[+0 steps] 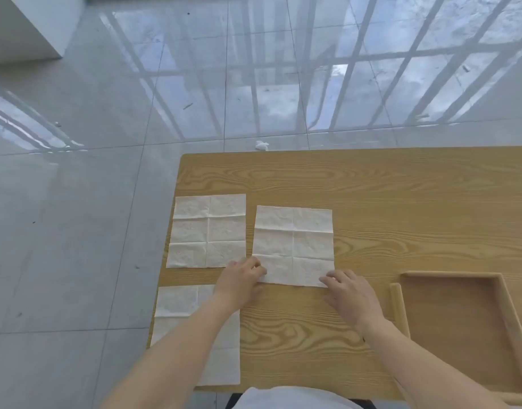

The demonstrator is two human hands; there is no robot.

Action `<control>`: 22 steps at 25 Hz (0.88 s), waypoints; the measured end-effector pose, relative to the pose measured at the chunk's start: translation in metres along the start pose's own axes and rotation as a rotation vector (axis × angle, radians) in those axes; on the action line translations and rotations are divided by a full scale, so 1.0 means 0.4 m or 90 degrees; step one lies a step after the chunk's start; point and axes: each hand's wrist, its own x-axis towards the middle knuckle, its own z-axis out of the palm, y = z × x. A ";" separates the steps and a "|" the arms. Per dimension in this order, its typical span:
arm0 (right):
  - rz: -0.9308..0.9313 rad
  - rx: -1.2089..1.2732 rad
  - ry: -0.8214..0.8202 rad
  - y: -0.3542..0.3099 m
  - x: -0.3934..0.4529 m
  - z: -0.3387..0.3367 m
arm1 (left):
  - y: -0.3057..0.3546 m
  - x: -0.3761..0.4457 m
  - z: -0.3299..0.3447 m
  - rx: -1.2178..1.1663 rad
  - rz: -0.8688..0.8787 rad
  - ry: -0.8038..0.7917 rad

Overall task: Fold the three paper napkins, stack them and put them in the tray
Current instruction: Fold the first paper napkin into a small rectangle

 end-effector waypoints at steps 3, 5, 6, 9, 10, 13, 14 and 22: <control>-0.002 0.013 0.030 0.006 0.004 0.013 | 0.010 -0.004 0.007 -0.025 -0.021 0.034; -0.009 0.000 0.077 0.007 0.002 0.020 | 0.019 -0.013 0.011 -0.002 -0.010 0.082; -0.016 0.002 0.107 0.007 -0.002 0.025 | 0.023 -0.017 0.012 -0.002 -0.002 0.102; -0.027 0.013 0.182 0.008 -0.011 0.034 | 0.030 -0.029 0.025 -0.024 0.005 0.149; -0.032 0.015 0.193 0.008 -0.014 0.040 | 0.035 -0.033 0.029 -0.043 0.002 0.154; -0.022 0.043 0.201 0.007 -0.031 0.050 | 0.039 -0.040 0.034 -0.118 -0.027 0.146; -0.013 0.062 0.210 0.002 -0.042 0.052 | 0.040 -0.045 0.035 -0.134 -0.029 0.142; -0.006 0.119 0.211 -0.047 -0.068 0.035 | 0.039 -0.085 0.025 -0.189 0.024 0.111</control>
